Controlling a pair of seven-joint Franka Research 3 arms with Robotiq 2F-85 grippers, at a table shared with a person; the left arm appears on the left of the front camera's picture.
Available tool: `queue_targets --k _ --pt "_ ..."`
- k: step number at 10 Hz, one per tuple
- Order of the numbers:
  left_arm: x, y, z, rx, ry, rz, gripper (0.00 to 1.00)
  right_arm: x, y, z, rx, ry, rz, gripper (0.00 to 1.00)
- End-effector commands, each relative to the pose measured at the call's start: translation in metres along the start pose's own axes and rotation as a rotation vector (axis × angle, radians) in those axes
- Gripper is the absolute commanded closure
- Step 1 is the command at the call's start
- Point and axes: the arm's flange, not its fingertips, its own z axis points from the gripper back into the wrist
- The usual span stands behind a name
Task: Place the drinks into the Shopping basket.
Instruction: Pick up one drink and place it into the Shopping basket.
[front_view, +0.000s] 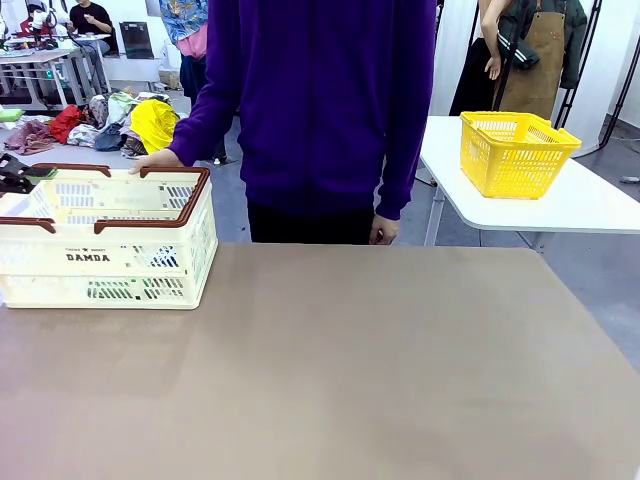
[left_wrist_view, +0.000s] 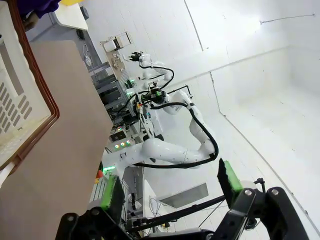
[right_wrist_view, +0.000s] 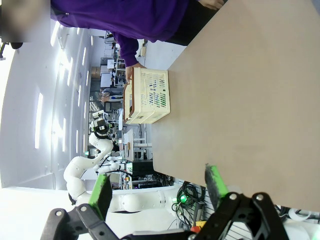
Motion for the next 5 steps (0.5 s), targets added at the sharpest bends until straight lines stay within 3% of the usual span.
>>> queue_targets --k 1,5 --pt "-0.0011 -0.0039 0.0001 -0.019 -0.005 -0.009 0.00 0.0020 0.0005 -0.0008 0.027 -0.009 0.028 0.00" --pt "-0.0011 -0.0039 0.0001 -0.019 -0.005 -0.009 0.00 0.0020 0.0005 -0.0008 0.027 -0.009 0.028 0.00"
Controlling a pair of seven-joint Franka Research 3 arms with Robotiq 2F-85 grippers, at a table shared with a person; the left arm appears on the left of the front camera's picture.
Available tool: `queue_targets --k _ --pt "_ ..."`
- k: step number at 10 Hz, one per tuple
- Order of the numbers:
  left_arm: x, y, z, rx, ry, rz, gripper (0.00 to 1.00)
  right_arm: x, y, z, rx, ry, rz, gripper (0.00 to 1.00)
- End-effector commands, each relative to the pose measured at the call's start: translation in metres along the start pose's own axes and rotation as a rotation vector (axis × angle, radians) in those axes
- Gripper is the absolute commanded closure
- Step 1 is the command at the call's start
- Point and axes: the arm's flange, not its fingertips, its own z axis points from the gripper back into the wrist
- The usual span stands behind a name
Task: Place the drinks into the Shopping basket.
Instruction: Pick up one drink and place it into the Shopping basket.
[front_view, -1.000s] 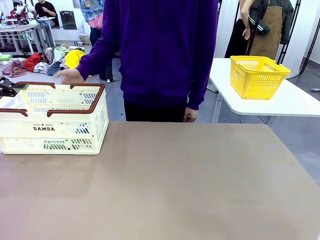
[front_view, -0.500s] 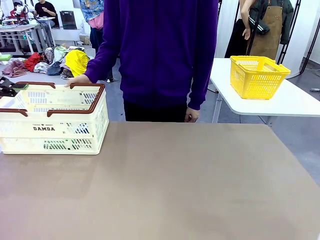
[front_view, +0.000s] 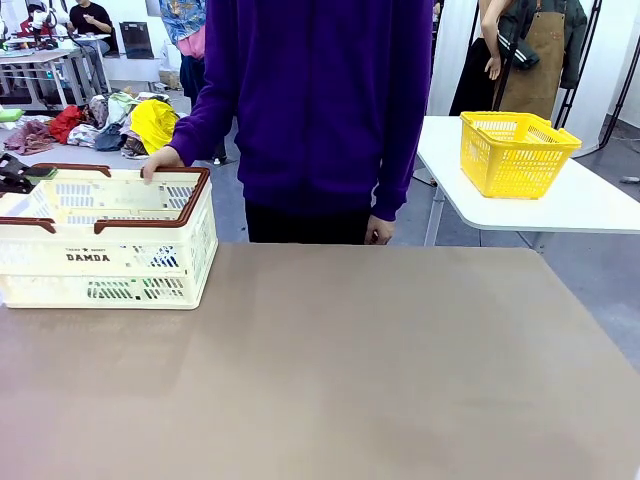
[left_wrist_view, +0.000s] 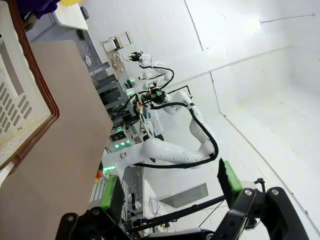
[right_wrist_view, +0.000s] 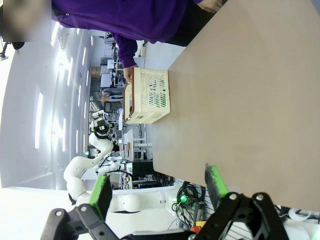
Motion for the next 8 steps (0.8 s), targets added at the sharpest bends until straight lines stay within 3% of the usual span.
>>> queue_targets --k 1,8 --pt "-0.0011 -0.0039 0.0001 -0.019 -0.005 -0.009 0.00 0.0020 0.0005 -0.0008 0.027 -0.009 0.028 0.00" --pt "-0.0011 -0.0039 0.0001 -0.019 -0.005 -0.009 0.00 0.0020 0.0005 -0.0008 0.027 -0.009 0.028 0.00"
